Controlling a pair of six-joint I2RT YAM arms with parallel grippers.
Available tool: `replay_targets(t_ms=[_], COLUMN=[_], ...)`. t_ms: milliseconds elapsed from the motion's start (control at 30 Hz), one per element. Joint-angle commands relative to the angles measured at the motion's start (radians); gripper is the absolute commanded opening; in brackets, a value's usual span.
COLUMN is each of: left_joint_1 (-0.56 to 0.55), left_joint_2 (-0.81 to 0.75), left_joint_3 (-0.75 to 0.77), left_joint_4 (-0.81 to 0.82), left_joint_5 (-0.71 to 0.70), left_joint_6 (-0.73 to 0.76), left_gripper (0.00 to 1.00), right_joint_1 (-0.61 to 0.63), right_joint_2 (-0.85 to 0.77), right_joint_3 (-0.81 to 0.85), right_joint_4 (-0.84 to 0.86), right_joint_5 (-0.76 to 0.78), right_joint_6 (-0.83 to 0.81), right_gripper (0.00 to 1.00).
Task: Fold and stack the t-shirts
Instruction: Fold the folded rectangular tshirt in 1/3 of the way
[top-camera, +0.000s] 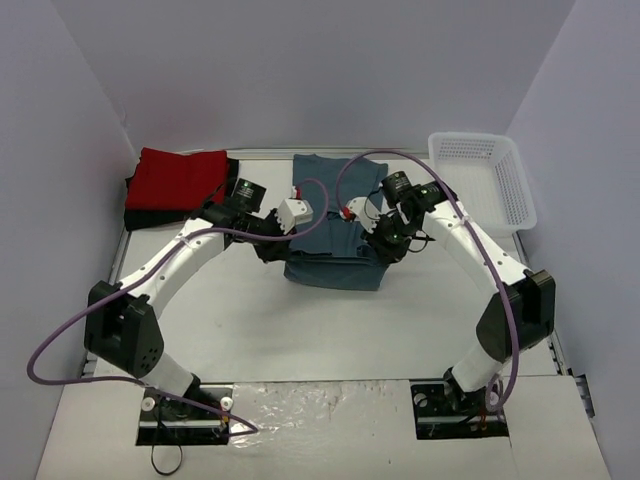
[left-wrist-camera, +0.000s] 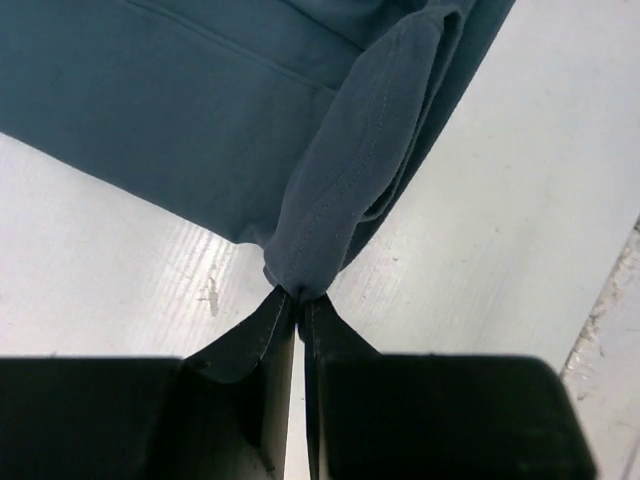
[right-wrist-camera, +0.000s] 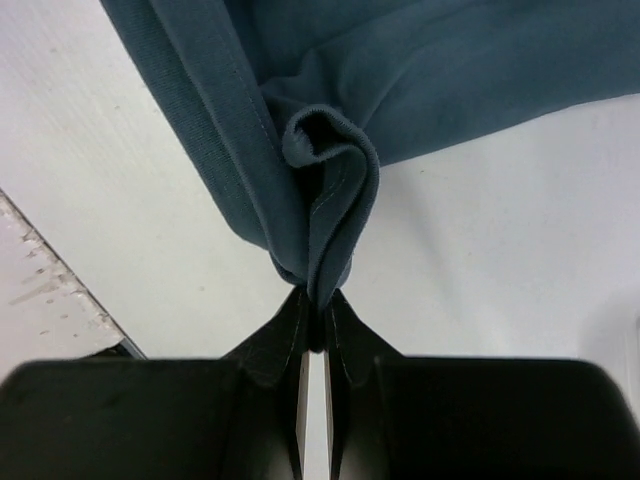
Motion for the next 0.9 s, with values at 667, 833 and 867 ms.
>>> replay_targets(t_ms=[667, 833, 867], left_joint_1=[0.056, 0.067, 0.073], left_joint_2=[0.401, 0.501, 0.534], left_joint_3=[0.457, 0.589, 0.604], left_joint_4=[0.014, -0.023, -0.027], left_joint_5=[-0.142, -0.136, -0.133], left_joint_6=[0.019, 0.047, 0.051], left_gripper=[0.02, 0.02, 0.02], right_joint_1=[-0.134, -0.146, -0.151], right_joint_2=[0.465, 0.557, 0.582], right_joint_3=[0.475, 0.575, 0.584], right_joint_4=[0.0, -0.001, -0.001], right_joint_5=[0.08, 0.097, 0.097], right_joint_6=[-0.069, -0.066, -0.067], right_gripper=[0.0, 0.0, 0.0])
